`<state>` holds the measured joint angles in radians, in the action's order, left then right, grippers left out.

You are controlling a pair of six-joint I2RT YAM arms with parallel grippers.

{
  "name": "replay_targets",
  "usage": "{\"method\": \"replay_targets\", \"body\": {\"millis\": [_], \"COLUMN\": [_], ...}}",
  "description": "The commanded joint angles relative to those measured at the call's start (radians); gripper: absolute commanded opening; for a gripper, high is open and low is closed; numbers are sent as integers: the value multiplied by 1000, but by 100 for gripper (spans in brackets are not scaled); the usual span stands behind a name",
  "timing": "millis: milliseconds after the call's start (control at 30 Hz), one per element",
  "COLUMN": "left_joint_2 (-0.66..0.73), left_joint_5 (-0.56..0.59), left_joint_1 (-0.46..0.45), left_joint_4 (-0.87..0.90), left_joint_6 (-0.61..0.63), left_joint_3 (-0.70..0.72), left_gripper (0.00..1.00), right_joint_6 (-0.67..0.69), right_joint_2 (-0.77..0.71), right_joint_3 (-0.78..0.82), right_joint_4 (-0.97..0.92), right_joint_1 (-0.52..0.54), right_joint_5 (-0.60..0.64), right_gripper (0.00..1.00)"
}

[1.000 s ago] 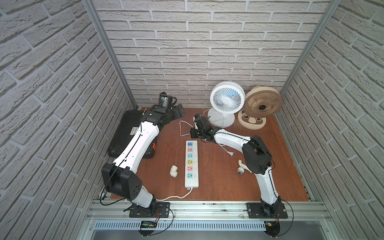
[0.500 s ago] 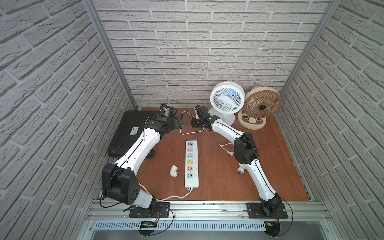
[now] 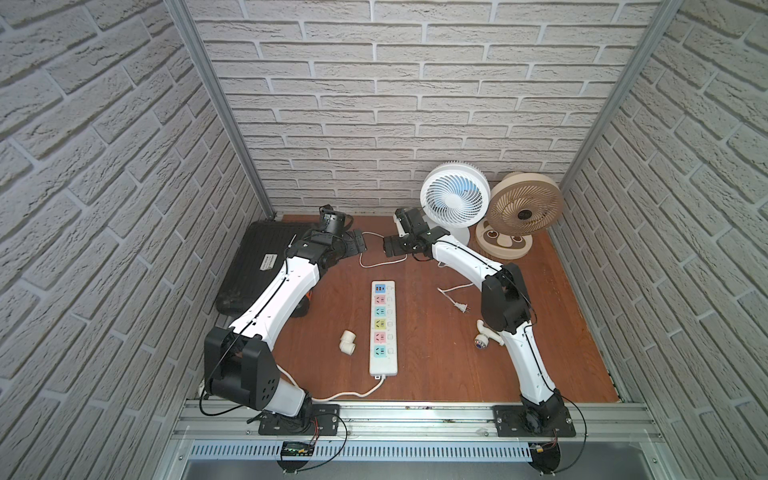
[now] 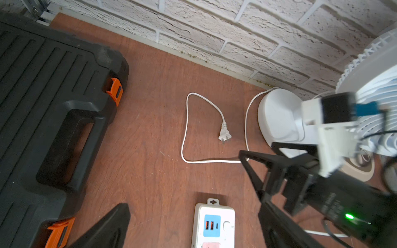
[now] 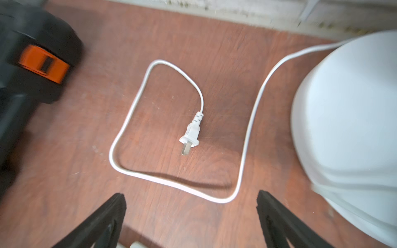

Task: Unplug the desk fan from the power strip
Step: Place the plug at the center of the board.

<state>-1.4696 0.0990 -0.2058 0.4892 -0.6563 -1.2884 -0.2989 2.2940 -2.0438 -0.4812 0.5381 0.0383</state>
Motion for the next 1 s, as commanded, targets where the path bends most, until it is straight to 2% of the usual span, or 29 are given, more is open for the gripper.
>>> {"method": "replay_targets", "body": {"millis": [0, 100, 300, 567, 667, 767, 967], "left_joint_2": [61, 118, 234, 378, 423, 458, 565], "left_joint_5": [36, 98, 111, 126, 207, 349, 527], "left_joint_1": [-8, -25, -29, -27, -23, -22, -19], "left_joint_4": [-6, 30, 30, 15, 17, 18, -201], "left_joint_6": [6, 6, 3, 12, 14, 9, 80], "left_joint_3": [33, 59, 156, 286, 323, 362, 570], "left_gripper": [98, 98, 98, 98, 98, 98, 98], "right_joint_6": [30, 45, 69, 113, 149, 201, 327], "right_joint_2": [-178, -302, -590, -949, -1080, -1218, -1468], "right_joint_3": [91, 247, 571, 960, 1102, 1251, 1551], "right_joint_4": [107, 187, 326, 376, 413, 486, 691], "right_joint_1": [0, 4, 14, 7, 2, -6, -52], "right_joint_5": [25, 45, 106, 311, 390, 492, 653], "right_gripper": [99, 99, 99, 99, 99, 99, 99]}}
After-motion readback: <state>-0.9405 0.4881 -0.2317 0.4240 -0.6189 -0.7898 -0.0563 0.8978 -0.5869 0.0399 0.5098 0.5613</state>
